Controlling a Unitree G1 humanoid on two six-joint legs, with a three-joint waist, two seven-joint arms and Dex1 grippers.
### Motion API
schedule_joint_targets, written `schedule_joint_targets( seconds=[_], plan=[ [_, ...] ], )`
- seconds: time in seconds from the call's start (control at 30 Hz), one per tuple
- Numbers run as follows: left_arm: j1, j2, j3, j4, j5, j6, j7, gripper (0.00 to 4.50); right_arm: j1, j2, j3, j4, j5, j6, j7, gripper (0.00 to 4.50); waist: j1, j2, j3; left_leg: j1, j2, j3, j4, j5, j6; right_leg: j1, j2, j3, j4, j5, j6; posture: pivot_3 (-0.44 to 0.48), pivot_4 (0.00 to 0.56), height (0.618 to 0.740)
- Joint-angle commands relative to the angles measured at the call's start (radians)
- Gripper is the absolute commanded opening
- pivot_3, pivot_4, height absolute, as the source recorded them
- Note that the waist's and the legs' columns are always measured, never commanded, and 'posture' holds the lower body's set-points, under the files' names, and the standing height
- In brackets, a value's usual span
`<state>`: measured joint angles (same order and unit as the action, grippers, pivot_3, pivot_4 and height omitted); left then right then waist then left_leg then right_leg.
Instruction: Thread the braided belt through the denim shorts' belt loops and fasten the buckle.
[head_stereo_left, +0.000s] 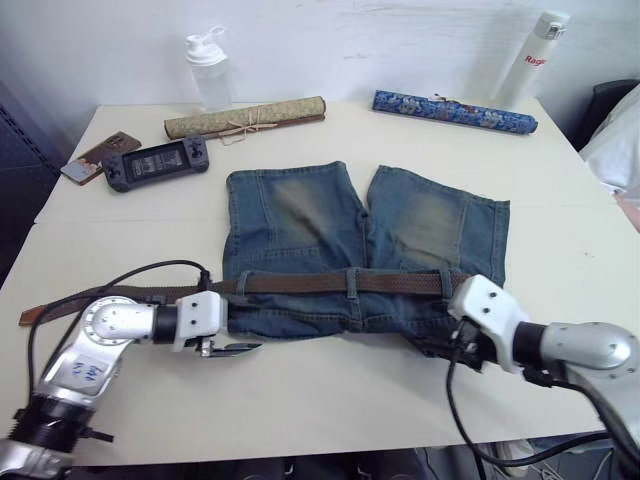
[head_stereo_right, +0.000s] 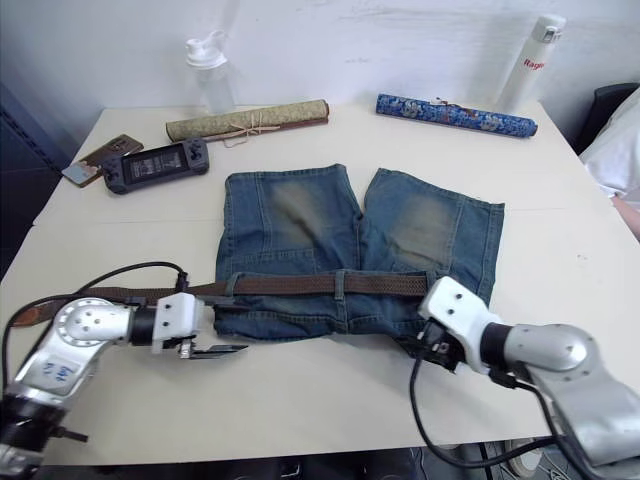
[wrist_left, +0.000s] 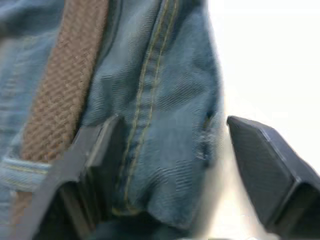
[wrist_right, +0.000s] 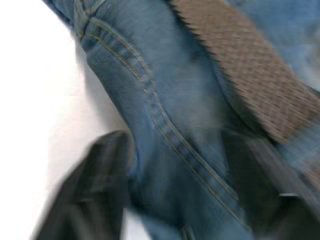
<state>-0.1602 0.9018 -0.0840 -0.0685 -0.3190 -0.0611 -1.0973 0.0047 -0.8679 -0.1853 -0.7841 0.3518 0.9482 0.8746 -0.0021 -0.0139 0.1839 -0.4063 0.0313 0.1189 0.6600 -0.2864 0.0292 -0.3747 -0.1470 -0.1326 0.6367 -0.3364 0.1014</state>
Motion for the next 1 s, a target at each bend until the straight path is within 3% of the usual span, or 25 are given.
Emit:
schedule_joint_targets(
  seconds=[0.03, 0.2, 0.33, 0.47, 0.77, 1.0],
  plan=[
    [0.024, 0.119, 0.12, -0.119, -0.204, 0.246, -0.11, 3.44, -0.058, -0.068, -0.187, 0.022, 0.169, 0.061, 0.117, 4.46, -0.001, 0.0, 0.0, 0.0, 0.0, 0.0, 0.0, 0.0, 0.0, 0.0, 0.0, 0.0, 0.0, 0.0, 0.0, 0.0, 0.15, 0.717],
    [-0.145, 0.159, 0.177, 0.008, -0.33, 0.467, -0.184, 3.44, -0.259, -0.093, -0.271, 0.244, 0.326, 0.198, 0.117, 4.46, 0.004, 0.001, 0.001, 0.001, 0.0, 0.0, 0.0, 0.0, 0.0, 0.0, 0.0, 0.0, 0.0, 0.0, 0.0, 0.0, 0.15, 0.717],
    [-0.381, 0.046, 0.124, 0.302, -0.276, 0.562, -0.14, 3.44, -0.443, -0.063, -0.172, 0.529, 0.321, 0.333, 0.04, 4.46, 0.005, 0.001, 0.002, 0.001, -0.002, 0.0, 0.0, 0.0, 0.0, 0.0, 0.001, 0.0, 0.001, 0.0, 0.0, 0.0, 0.15, 0.717],
    [-0.486, -0.025, 0.062, 0.488, -0.211, 0.62, -0.192, 3.44, -0.549, -0.066, -0.084, 0.731, 0.35, 0.415, 0.074, 4.46, -0.002, 0.001, 0.001, -0.001, -0.003, 0.006, 0.0, 0.002, 0.001, -0.003, 0.005, -0.003, 0.007, 0.0, 0.002, 0.0, 0.15, 0.717],
    [-0.549, -0.087, -0.003, 0.645, -0.116, 0.657, -0.29, 3.44, -0.619, -0.079, 0.046, 0.901, 0.376, 0.479, 0.139, 4.46, -0.005, -0.003, 0.004, -0.009, -0.001, 0.013, 0.003, 0.002, 0.002, -0.017, 0.007, 0.003, 0.013, -0.001, 0.003, 0.0, 0.15, 0.717],
    [-0.504, -0.135, -0.021, 0.59, -0.066, 0.656, -0.261, 3.44, -0.608, -0.043, 0.075, 0.901, 0.387, 0.486, 0.129, 4.46, 0.0, -0.003, 0.004, -0.014, -0.001, 0.012, 0.007, 0.002, 0.002, -0.021, 0.007, 0.002, 0.016, -0.001, 0.003, 0.0, 0.15, 0.717]
  ],
)
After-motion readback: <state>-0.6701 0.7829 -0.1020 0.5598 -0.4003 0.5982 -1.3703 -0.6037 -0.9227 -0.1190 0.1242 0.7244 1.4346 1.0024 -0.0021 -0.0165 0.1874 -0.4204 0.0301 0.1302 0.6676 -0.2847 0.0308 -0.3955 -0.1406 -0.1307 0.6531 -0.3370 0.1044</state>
